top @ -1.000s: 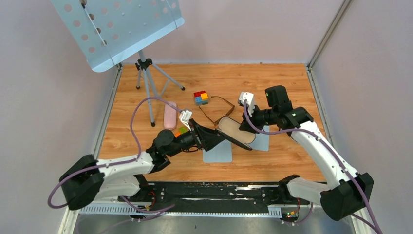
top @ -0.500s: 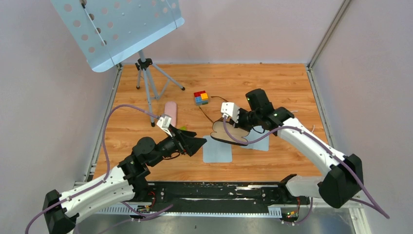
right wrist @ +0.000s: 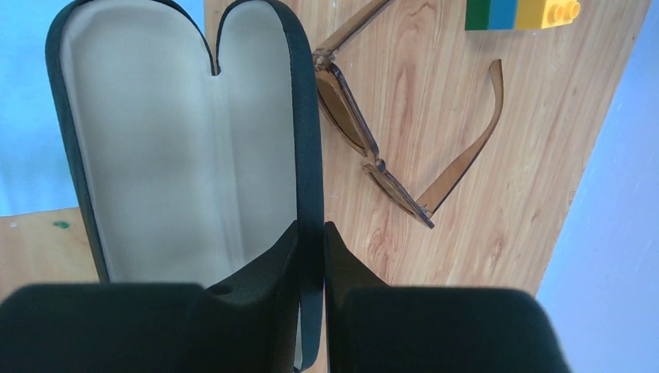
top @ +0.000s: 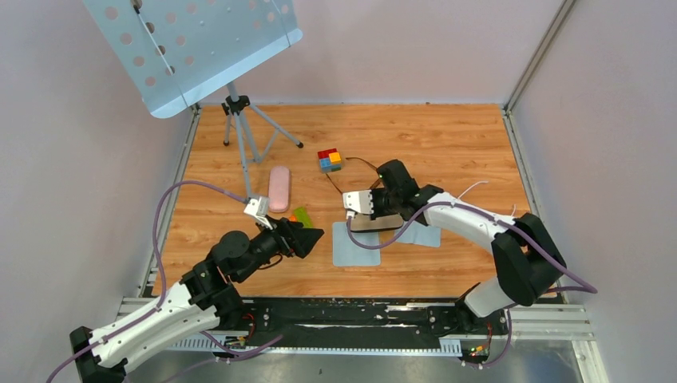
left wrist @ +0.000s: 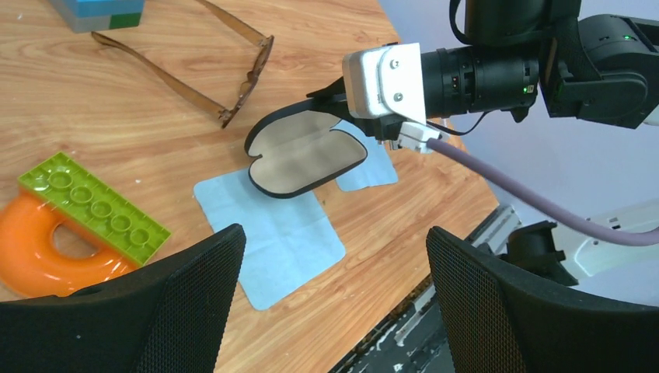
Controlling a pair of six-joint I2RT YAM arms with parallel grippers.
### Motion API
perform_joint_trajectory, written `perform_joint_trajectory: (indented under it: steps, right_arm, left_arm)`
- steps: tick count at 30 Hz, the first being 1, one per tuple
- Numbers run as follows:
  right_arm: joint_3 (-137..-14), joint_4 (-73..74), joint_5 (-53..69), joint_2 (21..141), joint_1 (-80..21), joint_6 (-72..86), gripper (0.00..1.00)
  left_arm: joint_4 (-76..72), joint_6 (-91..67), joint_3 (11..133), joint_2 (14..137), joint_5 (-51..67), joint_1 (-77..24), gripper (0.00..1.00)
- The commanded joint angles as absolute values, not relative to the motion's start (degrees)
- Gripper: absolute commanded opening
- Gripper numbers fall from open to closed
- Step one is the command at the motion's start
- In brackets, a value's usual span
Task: Organize the sunglasses
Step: Place the sunglasses case at the center of the board.
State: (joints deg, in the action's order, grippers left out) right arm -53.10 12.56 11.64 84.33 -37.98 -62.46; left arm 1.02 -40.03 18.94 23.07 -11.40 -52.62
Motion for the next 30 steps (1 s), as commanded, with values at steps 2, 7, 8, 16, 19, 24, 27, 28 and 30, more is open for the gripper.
perform_joint_trajectory:
  steps: [2, 7, 8, 16, 19, 24, 27, 28, 30]
  right_arm:
    - [-49.97, 1.08, 7.88, 87.07, -38.58, -66.59, 0.0]
    - [-49.41, -6.46, 6.07, 89.36, -38.5, -65.84, 0.0]
    - [-49.35, -7.83, 5.75, 89.94, -38.51, -65.69, 0.0]
    - [-50.16, -11.86, 5.16, 93.88, -38.57, -65.73, 0.0]
    - [-49.78, -12.68, 4.79, 93.89, -38.56, -65.06, 0.05]
    - [-48.98, -12.15, 5.01, 93.12, -38.6, -63.79, 0.13]
    - [-48.97, -11.45, 4.46, 92.68, -38.7, -63.24, 0.19]
    - [-49.22, -10.86, 4.41, 92.48, -38.68, -63.11, 0.22]
    - [-49.41, -10.03, 4.38, 92.04, -38.7, -62.88, 0.28]
  left_arm:
    - [3.09, -39.91, 18.42, 23.79, -13.32, -52.47, 0.89]
    - [2.54, -39.81, 18.81, 25.83, -12.89, -52.47, 0.89]
    - [2.25, -39.81, 18.81, 26.2, -12.79, -52.46, 0.89]
    - [1.0, -39.95, 18.63, 27.6, -12.13, -52.46, 0.89]
    - [0.99, -39.64, 18.61, 27.51, -11.95, -52.42, 0.89]
    - [0.35, -39.79, 18.06, 27.52, -11.48, -52.42, 0.89]
    - [0.26, -39.73, 18.02, 27.51, -11.38, -52.43, 0.89]
    - [0.26, -39.73, 17.97, 27.55, -11.29, -52.44, 0.89]
    - [0.26, -39.77, 17.93, 27.6, -11.04, -52.47, 0.89]
